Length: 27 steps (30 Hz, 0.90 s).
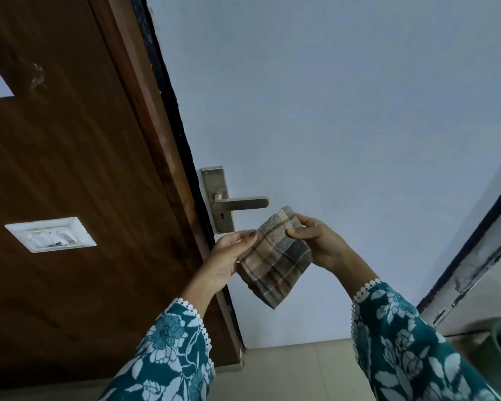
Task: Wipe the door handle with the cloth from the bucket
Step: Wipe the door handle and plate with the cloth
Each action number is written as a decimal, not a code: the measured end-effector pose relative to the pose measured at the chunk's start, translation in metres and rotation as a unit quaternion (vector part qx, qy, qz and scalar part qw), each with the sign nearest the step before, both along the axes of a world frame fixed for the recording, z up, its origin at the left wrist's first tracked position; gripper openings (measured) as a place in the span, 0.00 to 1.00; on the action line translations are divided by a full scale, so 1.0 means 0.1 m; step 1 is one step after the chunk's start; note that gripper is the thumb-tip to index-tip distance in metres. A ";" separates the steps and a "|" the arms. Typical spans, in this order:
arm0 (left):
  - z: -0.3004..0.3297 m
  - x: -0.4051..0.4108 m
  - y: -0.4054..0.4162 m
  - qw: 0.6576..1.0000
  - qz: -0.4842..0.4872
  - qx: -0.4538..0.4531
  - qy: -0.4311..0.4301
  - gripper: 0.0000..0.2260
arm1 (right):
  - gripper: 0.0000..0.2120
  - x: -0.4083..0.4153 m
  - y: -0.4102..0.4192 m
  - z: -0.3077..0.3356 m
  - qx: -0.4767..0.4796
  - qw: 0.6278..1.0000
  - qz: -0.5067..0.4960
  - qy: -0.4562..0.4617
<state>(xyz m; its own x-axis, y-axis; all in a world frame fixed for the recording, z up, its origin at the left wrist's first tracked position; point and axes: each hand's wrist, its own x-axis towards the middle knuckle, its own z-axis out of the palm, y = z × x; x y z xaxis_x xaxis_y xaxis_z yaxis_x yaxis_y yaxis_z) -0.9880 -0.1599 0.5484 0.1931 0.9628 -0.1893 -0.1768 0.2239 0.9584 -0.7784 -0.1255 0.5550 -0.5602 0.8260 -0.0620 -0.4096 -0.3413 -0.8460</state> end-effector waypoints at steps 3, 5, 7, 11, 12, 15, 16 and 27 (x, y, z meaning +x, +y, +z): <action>0.02 -0.03 -0.01 0.996 -0.047 0.010 0.079 0.21 | 0.27 0.00 0.02 0.07 0.082 0.979 -0.059 -0.175; 0.02 -0.01 0.00 0.988 -0.091 0.012 0.124 0.20 | 0.33 -0.03 0.00 0.16 0.185 0.923 -0.093 -0.325; 0.01 0.02 0.01 0.986 -0.101 -0.001 0.136 0.11 | 0.37 -0.07 0.00 0.24 0.299 0.835 -0.121 -0.447; 0.00 0.07 0.02 0.972 -0.052 0.019 0.228 0.04 | 0.40 -0.01 0.05 0.33 0.371 0.722 -0.101 -0.575; 0.00 0.08 0.02 0.967 -0.033 0.029 0.251 0.05 | 0.40 0.01 0.05 0.34 0.362 0.717 -0.097 -0.587; 0.03 0.11 0.03 0.961 0.002 0.047 0.274 0.06 | 0.37 0.04 0.00 0.32 0.367 0.714 -0.135 -0.581; 0.05 0.10 0.03 0.961 -0.003 0.050 0.271 0.06 | 0.35 0.05 -0.01 0.32 0.363 0.727 -0.155 -0.563; 0.06 0.11 -0.06 0.991 -0.017 0.045 0.126 0.08 | 0.32 0.04 -0.20 0.17 0.387 0.736 -0.186 -0.523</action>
<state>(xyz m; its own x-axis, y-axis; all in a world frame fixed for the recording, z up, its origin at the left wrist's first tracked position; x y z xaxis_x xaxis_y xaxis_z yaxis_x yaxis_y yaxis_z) -0.9772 -0.1655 0.5547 0.1836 0.9717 -0.1484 0.0762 0.1365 0.9877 -0.7749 -0.1455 0.5716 -0.2660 0.9248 0.2719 0.6615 0.3803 -0.6463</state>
